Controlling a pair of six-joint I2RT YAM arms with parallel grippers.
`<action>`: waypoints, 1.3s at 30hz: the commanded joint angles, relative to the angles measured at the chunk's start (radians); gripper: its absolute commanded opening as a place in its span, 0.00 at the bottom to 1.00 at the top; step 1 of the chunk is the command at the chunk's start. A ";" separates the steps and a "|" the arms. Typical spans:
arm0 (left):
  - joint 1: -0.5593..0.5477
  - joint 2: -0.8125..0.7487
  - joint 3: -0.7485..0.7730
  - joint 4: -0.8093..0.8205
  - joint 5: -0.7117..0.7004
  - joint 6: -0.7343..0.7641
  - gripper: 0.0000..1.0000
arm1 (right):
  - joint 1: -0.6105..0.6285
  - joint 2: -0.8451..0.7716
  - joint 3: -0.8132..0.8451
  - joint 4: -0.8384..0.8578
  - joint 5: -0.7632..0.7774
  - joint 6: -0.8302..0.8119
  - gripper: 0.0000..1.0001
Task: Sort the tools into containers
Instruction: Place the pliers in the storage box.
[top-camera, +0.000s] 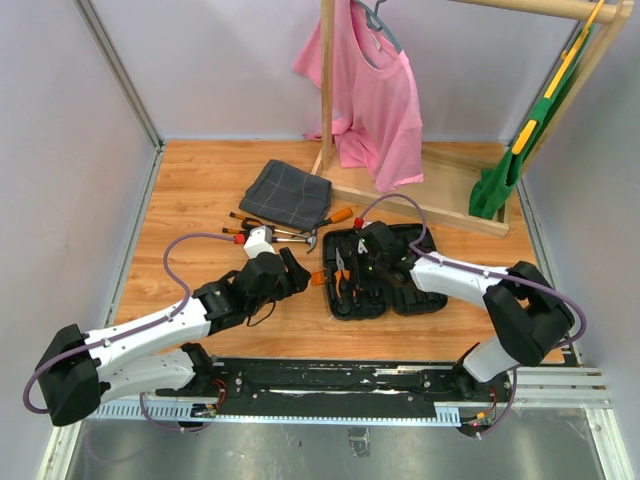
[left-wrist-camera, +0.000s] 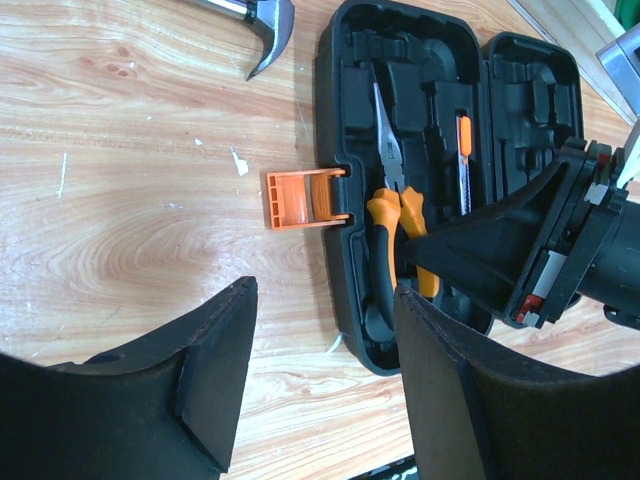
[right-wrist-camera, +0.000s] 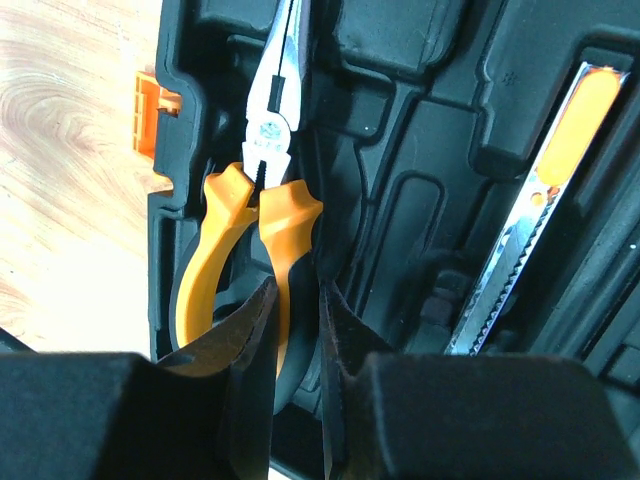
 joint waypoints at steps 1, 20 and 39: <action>-0.008 0.010 0.001 0.012 -0.021 0.008 0.61 | 0.012 0.033 0.043 0.018 0.024 -0.003 0.01; -0.008 0.009 -0.004 0.007 -0.024 0.004 0.61 | 0.012 0.047 0.073 -0.008 0.082 -0.026 0.02; -0.008 0.023 -0.003 0.009 -0.020 0.003 0.61 | 0.015 0.056 0.086 -0.003 0.094 -0.045 0.08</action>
